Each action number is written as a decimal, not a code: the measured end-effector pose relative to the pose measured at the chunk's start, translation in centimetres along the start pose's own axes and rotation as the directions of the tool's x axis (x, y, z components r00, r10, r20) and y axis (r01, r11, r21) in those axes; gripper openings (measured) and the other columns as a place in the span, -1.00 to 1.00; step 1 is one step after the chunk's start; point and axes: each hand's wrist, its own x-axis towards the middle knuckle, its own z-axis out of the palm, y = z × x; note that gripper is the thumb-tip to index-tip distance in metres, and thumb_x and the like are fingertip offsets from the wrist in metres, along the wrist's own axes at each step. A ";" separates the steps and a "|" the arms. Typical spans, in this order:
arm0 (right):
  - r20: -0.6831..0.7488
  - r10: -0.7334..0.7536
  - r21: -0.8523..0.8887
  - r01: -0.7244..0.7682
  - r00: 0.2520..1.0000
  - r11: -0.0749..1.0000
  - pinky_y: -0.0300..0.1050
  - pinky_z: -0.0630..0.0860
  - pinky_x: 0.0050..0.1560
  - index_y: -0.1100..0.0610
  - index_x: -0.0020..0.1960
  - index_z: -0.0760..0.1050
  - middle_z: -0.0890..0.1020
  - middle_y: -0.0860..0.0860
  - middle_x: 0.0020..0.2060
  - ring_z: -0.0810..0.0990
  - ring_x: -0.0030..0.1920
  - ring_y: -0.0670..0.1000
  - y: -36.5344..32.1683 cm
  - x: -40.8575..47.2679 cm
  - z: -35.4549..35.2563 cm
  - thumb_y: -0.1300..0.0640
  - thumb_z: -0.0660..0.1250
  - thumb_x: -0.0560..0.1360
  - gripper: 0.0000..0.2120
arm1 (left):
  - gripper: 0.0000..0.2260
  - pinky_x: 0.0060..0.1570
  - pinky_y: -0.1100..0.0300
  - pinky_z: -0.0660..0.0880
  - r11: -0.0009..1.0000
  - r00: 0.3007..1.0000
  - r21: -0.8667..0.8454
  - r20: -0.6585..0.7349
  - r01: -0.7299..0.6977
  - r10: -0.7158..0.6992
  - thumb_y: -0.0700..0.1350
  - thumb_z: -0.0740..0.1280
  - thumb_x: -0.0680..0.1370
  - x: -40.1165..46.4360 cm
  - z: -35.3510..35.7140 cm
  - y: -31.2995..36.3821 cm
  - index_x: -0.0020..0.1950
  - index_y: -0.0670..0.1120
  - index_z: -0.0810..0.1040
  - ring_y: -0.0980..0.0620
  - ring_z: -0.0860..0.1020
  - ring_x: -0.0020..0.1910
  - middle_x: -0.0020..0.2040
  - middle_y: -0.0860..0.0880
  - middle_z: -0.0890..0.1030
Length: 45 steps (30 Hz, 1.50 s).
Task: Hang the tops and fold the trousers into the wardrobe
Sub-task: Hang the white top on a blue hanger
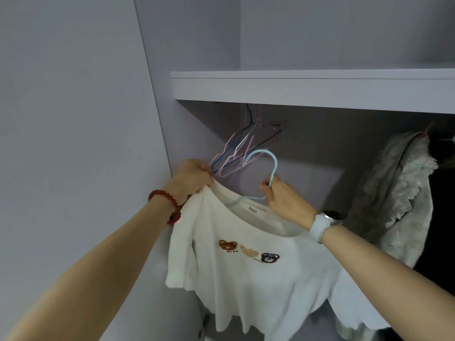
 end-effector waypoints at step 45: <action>-0.415 0.263 -0.259 -0.390 0.871 0.883 -0.14 0.39 0.00 0.26 0.07 0.56 0.58 0.14 -0.08 0.56 0.01 0.18 13.8 -15.2 -2.5 0.23 0.23 0.55 -0.81 | -0.70 -0.25 0.05 0.52 0.643 0.673 0.246 0.054 -0.725 0.738 -0.15 0.10 0.54 2.7 14.0 -7.7 -0.12 -0.25 0.59 -0.17 0.60 -0.33 -0.25 -0.17 0.62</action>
